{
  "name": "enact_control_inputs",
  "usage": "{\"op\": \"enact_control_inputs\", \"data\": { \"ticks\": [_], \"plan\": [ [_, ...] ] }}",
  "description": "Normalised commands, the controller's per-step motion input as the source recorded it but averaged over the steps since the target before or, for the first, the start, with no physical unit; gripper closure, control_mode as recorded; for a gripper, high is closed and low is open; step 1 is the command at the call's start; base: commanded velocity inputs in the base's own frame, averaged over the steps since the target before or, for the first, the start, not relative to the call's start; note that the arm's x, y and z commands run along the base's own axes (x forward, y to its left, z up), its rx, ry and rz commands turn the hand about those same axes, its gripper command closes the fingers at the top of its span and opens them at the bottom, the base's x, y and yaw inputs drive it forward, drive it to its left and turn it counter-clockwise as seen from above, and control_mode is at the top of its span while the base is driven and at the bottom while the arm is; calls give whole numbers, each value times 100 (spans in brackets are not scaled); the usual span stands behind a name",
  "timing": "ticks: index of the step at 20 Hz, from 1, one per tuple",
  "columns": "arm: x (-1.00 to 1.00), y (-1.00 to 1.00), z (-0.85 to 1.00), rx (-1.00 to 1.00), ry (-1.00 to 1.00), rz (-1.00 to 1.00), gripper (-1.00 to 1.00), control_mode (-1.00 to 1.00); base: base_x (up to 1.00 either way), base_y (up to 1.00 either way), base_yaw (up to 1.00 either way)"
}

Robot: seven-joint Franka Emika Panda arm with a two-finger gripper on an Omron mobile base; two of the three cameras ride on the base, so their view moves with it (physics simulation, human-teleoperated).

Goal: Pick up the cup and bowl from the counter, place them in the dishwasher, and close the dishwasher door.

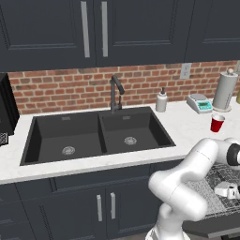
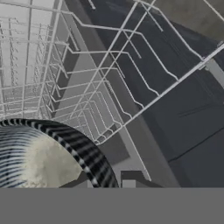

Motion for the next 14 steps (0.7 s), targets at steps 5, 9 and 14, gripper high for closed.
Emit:
{"op": "enact_control_inputs", "data": {
  "ticks": [5, 9, 14],
  "plan": [
    [21, 0, -14, -11, 0, -15, 100, -100, 0, 0, 0],
    [13, 0, -8, -11, 0, -11, 100, -100, 0, 0, 0],
    [9, -5, 0, -9, 2, -9, -100, -100, 0, 0, 0]
  ]
}}
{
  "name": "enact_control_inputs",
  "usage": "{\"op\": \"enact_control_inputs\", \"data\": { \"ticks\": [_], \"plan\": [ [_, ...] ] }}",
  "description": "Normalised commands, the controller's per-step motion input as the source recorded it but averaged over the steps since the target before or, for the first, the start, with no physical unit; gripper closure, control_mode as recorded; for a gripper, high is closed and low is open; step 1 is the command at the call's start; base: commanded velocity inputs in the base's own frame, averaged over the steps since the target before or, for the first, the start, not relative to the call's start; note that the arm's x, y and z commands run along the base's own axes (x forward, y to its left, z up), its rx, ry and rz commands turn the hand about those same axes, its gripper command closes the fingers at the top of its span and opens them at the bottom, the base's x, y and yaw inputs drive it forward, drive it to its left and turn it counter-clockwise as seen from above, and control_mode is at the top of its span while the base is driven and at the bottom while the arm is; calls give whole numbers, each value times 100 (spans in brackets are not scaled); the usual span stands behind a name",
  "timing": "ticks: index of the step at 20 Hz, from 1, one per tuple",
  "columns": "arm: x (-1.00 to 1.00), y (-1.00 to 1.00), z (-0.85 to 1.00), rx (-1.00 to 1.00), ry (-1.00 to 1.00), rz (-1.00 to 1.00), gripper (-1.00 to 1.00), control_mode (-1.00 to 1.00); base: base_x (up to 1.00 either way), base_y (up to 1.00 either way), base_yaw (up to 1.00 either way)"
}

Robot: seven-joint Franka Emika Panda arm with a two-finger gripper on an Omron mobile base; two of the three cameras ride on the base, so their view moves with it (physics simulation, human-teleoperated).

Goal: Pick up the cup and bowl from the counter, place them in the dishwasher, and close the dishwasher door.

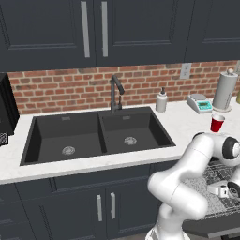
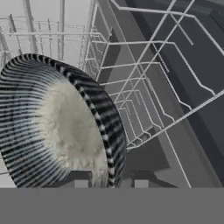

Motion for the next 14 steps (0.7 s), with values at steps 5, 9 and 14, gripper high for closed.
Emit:
{"op": "enact_control_inputs", "data": {
  "ticks": [5, 9, 14],
  "plan": [
    [0, -32, 0, -7, 8, -7, -100, -100, 0, 0, 0],
    [-2, -47, 5, -1, 20, -4, -100, -100, 0, 0, 0],
    [-47, -47, 43, 0, 18, -1, -100, -100, 0, 0, 0]
  ]
}}
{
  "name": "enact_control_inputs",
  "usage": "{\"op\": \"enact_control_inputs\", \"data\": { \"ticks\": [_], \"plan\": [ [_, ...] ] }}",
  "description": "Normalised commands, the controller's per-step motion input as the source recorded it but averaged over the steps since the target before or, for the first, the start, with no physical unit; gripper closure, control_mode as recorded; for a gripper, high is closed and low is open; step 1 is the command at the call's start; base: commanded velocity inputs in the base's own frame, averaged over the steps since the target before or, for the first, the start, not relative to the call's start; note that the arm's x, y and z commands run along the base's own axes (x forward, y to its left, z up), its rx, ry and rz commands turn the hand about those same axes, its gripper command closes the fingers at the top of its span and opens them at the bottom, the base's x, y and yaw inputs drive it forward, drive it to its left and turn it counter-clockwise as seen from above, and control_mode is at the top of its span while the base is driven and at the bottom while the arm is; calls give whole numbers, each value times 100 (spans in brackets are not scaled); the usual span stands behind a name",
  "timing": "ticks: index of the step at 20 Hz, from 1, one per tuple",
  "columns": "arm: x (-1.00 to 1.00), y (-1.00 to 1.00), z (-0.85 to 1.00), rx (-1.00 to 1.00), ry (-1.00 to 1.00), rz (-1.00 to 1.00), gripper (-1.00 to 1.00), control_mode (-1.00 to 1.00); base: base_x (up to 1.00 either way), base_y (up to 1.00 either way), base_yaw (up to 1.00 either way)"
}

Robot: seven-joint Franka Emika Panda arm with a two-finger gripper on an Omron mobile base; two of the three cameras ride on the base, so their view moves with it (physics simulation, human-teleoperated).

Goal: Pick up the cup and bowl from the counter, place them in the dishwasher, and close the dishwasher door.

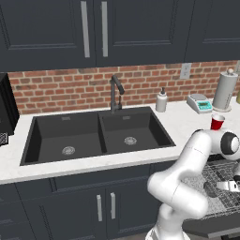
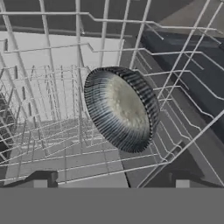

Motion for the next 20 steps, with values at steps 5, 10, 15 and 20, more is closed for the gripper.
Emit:
{"op": "enact_control_inputs", "data": {
  "ticks": [5, 10, 15, 20],
  "plan": [
    [-81, -16, 96, 0, 25, -1, -100, -100, 0, 0, 0],
    [-69, 5, 100, -1, 21, -1, -100, -100, 0, 0, 0],
    [-37, 54, 100, -15, 4, 0, -100, -100, 0, 0, 0],
    [-13, 90, 100, -29, 0, 0, -100, -100, 0, 0, 0]
  ]
}}
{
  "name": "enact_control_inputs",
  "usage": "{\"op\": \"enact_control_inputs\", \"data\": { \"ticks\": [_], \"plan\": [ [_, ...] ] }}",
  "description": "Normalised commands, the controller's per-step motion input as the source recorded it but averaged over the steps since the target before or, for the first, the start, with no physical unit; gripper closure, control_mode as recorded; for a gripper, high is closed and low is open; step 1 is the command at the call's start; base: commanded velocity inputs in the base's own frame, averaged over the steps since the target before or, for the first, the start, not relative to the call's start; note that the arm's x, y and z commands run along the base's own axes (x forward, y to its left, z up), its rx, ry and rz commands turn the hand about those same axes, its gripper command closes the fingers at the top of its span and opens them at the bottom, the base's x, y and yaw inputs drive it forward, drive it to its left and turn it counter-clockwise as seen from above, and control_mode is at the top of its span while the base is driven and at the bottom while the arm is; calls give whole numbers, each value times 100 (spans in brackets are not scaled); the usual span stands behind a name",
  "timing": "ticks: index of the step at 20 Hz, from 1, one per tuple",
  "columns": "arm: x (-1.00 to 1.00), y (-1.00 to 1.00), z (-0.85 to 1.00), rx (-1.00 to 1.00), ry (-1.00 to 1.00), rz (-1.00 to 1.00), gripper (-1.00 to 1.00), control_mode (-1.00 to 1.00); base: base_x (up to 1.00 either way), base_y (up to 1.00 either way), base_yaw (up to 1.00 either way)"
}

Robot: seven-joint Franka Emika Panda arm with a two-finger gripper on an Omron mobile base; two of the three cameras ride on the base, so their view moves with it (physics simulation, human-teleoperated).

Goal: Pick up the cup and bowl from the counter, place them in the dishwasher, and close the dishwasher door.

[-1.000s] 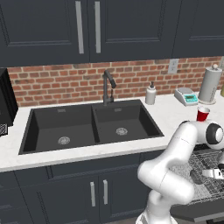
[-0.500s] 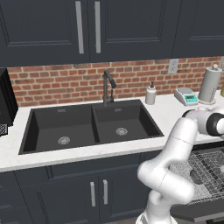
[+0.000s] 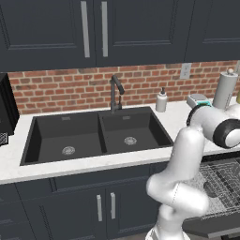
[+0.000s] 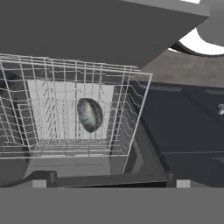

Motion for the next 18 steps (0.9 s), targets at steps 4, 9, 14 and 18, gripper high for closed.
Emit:
{"op": "enact_control_inputs", "data": {
  "ticks": [4, 9, 14, 18],
  "plan": [
    [-2, 99, 98, -33, 0, 0, -100, -100, 0, 0, 0],
    [1, 88, 100, -33, 0, 2, -100, -100, 0, 0, 0],
    [27, 75, 100, -35, 4, 0, -100, -100, 0, 0, 0],
    [49, 58, 100, -28, 26, 0, -100, -100, 0, 0, 0]
  ]
}}
